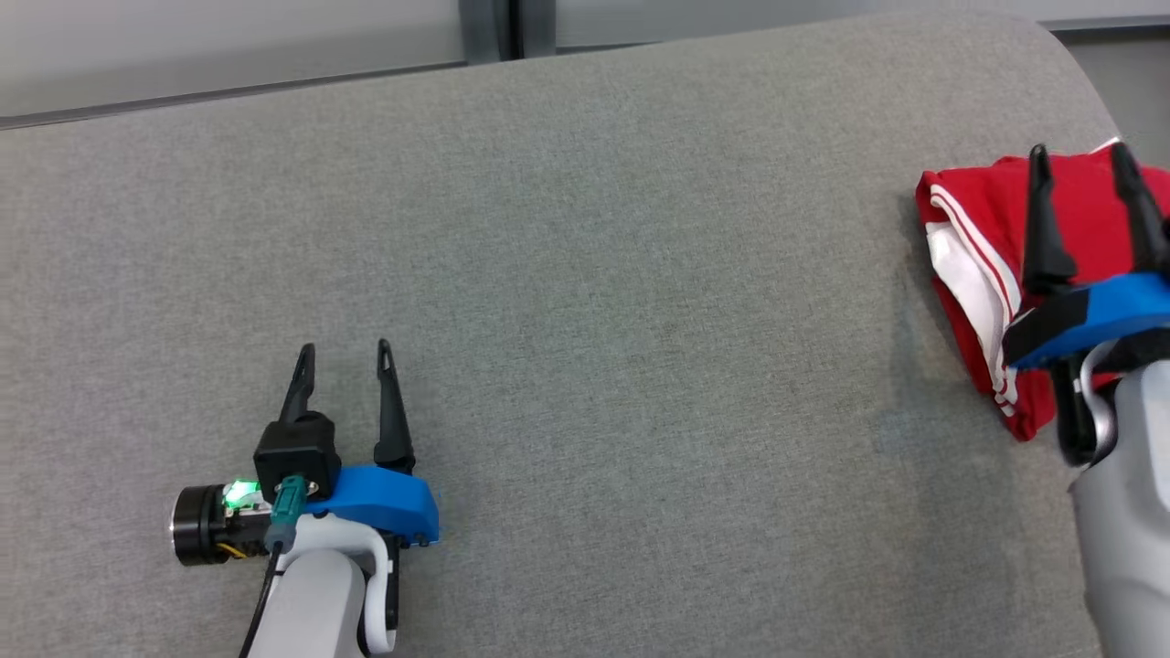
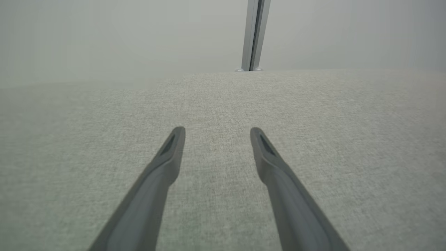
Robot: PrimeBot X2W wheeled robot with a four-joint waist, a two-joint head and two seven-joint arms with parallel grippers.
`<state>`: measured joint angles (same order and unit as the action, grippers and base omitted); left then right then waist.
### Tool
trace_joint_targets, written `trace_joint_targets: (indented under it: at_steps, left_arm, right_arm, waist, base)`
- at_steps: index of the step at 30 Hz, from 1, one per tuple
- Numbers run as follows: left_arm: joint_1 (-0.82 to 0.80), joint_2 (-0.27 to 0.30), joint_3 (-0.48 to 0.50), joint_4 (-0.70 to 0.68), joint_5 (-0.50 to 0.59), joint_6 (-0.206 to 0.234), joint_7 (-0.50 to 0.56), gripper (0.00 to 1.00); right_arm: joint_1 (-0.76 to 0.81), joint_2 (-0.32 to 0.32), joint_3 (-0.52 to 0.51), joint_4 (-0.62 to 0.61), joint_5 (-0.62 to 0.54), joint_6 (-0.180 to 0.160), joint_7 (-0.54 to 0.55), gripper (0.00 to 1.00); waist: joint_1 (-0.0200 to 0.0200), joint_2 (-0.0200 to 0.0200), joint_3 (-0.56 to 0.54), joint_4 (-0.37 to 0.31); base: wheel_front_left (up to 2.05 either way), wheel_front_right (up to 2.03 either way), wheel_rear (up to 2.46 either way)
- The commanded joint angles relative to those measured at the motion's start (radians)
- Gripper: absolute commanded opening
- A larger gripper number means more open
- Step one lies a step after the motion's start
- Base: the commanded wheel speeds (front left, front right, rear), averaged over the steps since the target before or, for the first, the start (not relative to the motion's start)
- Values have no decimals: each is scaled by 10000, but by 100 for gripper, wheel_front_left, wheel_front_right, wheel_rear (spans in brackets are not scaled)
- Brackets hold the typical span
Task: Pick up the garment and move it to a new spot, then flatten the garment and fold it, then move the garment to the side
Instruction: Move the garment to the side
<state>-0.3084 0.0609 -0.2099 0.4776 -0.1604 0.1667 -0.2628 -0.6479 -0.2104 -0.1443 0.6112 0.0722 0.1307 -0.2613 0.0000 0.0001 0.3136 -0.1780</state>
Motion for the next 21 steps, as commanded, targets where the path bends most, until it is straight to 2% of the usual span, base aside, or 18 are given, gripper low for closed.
trace_joint_targets:
  at_steps: [1, 6, 10, 15, 21]
  left_arm:
    - [86, 28, 57, -53, 11, -14, -21, 100]
    - [281, -66, 283, -256, -36, -55, -21, 100]
    - [448, -100, 421, -335, -199, -4, -21, 100]
    - [728, -108, 170, -485, -558, 75, -21, 100]
    - [1148, -107, 182, -307, -486, 86, -21, 100]
  right_arm:
    - [186, 4, 9, -96, 137, 1, -47, 100]
    - [1230, 627, 478, -509, 656, 1, -47, 100]
    - [1909, 1032, 813, -789, 653, 1, -49, 100]
    - [2599, 1294, 989, -959, 574, 1, -47, 100]
    - [3221, 1479, 952, -913, 429, 0, -47, 100]
  waist:
    - [0, -1, -37, 36]
    - [0, -1, -383, 411]
    - [0, -1, -632, 684]
    - [0, -1, -1044, 984]
    - [0, -1, -1646, 1220]
  base:
    - [0, 0, 0]
    - [0, 0, 0]
    - [0, 0, 0]
    - [0, 0, 0]
    - [0, 0, 0]
